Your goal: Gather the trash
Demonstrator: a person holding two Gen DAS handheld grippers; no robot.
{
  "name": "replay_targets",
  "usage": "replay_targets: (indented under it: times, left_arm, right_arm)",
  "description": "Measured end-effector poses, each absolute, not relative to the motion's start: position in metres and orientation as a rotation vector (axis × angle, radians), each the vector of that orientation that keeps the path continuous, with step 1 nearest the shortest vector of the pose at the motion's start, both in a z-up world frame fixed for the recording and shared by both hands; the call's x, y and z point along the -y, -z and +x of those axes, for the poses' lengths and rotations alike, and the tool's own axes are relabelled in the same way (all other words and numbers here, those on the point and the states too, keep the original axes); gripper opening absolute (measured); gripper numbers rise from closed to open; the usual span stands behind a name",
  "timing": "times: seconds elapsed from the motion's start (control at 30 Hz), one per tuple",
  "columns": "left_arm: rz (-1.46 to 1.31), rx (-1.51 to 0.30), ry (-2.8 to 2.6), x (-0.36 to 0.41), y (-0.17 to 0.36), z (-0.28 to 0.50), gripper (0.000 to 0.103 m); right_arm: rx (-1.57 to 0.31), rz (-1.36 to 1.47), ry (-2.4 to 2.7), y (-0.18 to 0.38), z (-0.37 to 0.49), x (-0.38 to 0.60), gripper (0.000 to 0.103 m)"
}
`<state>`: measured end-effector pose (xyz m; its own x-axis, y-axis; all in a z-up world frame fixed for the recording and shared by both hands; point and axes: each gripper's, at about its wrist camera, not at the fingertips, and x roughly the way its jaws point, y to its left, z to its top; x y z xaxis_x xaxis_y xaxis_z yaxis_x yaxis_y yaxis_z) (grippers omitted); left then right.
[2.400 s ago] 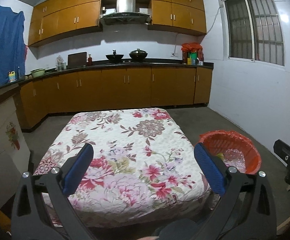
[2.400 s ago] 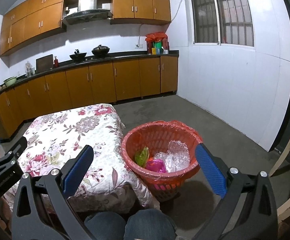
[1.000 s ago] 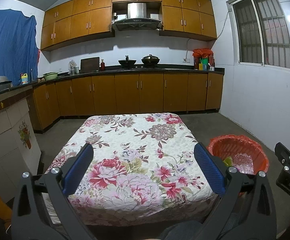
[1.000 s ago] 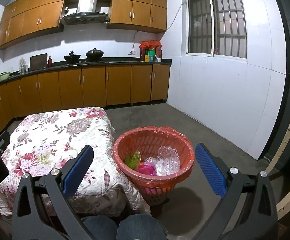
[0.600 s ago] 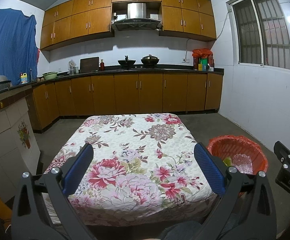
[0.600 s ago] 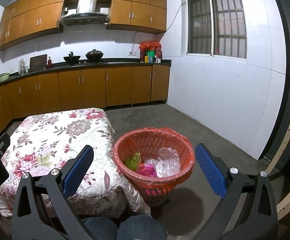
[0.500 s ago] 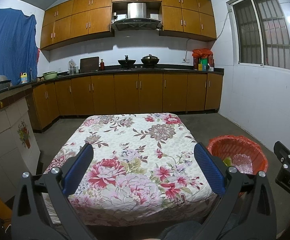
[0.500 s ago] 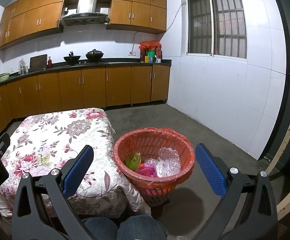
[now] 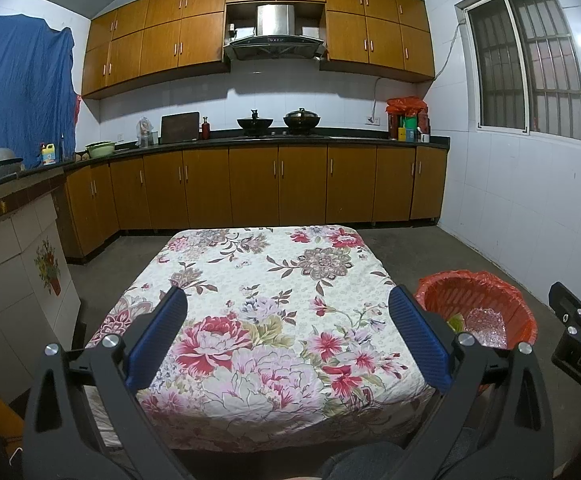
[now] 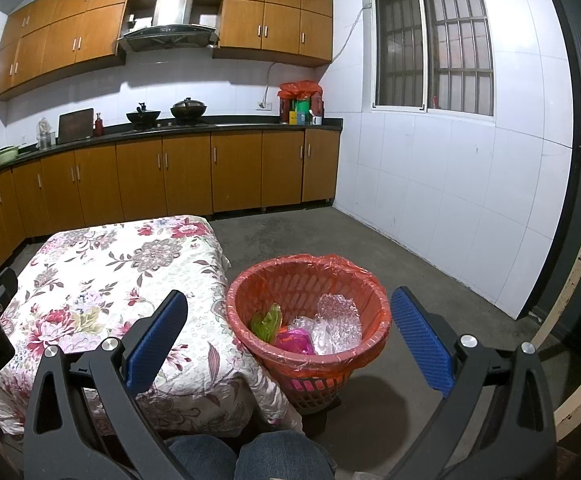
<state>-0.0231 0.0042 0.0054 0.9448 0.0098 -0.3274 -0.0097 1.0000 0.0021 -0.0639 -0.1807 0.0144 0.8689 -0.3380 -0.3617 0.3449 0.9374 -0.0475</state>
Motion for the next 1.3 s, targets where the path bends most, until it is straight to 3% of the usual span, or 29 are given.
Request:
replay_targets:
  times: [1.3]
  left_arm:
    - [-0.002, -0.338, -0.009, -0.0009, -0.0026, -0.0233, 0.099]
  right_arm:
    - [-0.376, 0.021, 0.357, -0.0144, -0.0643, 0.1829, 0.101]
